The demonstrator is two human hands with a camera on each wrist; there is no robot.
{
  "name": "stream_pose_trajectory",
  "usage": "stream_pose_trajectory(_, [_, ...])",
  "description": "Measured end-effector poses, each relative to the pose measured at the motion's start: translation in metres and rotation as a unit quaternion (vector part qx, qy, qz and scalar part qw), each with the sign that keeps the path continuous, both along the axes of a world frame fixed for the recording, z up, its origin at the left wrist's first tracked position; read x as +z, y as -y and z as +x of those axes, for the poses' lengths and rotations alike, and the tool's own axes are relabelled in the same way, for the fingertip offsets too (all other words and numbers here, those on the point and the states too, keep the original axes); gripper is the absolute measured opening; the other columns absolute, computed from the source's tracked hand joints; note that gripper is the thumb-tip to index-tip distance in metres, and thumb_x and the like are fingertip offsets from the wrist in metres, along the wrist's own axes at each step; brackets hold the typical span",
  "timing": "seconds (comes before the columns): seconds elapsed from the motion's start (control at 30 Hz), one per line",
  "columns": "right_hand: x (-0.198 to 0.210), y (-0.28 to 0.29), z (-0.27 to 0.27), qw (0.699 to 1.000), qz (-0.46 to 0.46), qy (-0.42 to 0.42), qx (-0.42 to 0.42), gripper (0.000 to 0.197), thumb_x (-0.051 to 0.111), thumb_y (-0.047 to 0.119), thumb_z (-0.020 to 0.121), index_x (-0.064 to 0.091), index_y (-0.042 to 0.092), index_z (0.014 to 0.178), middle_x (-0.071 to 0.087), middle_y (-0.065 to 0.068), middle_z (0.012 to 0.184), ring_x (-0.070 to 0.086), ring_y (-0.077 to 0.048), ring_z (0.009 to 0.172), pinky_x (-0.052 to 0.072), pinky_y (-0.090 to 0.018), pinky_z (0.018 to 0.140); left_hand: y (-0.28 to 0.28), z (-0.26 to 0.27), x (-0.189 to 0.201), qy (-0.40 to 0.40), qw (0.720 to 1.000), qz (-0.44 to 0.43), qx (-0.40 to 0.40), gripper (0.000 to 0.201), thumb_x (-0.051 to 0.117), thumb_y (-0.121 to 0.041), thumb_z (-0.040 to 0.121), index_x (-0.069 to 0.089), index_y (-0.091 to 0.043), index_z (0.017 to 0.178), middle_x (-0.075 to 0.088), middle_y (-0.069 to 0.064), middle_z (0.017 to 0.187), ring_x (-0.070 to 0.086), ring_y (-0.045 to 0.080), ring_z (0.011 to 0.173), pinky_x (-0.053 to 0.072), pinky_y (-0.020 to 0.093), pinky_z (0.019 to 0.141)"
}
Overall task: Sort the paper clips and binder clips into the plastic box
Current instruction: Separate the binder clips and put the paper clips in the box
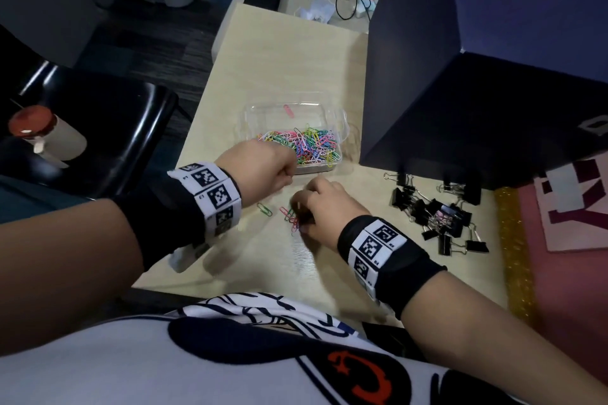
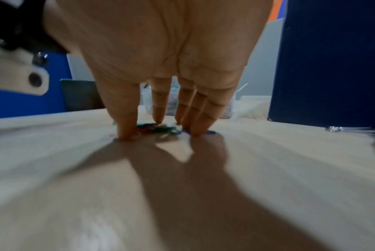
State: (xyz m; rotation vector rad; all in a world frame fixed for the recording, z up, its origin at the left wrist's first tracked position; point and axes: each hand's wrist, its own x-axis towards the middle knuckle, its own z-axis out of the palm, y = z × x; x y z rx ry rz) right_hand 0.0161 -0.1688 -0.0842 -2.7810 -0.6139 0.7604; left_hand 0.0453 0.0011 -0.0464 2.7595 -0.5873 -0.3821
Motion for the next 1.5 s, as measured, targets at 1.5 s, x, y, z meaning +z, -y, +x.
stream_pose_trajectory(1.5, [0.012, -0.019, 0.004, 0.991, -0.071, -0.003, -0.117, 0.03, 0.047, 0.008, 0.092, 0.051, 0.006, 0.121, 0.048, -0.014, 0.121, 0.055, -0.033, 0.111, 0.046, -0.036, 0.087, -0.008, -0.002, -0.041, -0.05, 0.958, 0.261, -0.103, 0.018, 0.056, -0.012, 0.086, 0.045, -0.021, 0.075, 0.058, 0.002, 0.091, 0.051, 0.024, 0.071, 0.039, 0.031, 0.055])
